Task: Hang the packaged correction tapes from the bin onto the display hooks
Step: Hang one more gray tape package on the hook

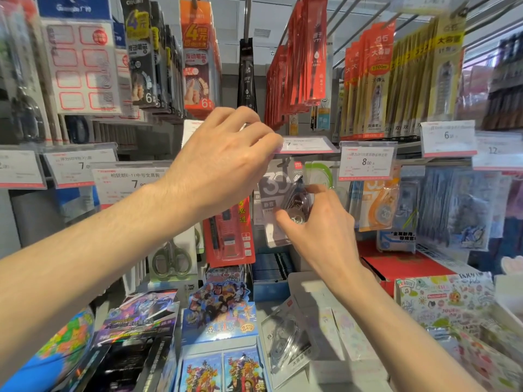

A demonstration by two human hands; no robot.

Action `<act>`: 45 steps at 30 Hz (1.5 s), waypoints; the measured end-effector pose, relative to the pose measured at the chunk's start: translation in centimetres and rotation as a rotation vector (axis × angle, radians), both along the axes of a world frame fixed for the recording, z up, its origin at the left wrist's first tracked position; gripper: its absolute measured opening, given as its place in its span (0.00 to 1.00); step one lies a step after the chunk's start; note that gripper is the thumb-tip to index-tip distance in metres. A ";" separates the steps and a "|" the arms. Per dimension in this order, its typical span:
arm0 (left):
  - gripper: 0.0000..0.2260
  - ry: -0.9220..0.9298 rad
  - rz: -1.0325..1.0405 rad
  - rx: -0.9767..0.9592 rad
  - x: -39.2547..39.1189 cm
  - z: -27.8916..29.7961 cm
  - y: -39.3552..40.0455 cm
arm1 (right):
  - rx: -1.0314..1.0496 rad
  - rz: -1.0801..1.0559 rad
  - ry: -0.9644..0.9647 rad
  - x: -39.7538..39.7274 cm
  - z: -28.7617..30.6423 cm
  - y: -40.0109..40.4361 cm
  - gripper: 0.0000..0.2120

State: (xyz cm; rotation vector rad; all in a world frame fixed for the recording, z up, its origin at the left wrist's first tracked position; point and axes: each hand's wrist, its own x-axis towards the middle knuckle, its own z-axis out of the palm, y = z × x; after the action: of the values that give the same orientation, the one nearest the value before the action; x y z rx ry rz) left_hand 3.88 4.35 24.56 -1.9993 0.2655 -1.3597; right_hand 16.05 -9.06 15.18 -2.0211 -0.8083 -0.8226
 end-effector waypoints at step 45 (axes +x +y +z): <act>0.16 0.575 0.172 -0.712 -2.8 -20.5 -0.2 | -0.725 0.059 0.638 3.9 -15.5 -2.0 0.11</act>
State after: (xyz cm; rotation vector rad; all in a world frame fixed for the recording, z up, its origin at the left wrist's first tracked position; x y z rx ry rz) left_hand 1.09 4.14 4.06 -2.9099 -0.1696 -0.7894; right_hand 19.91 -11.02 -0.31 -2.6412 -0.8386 0.2257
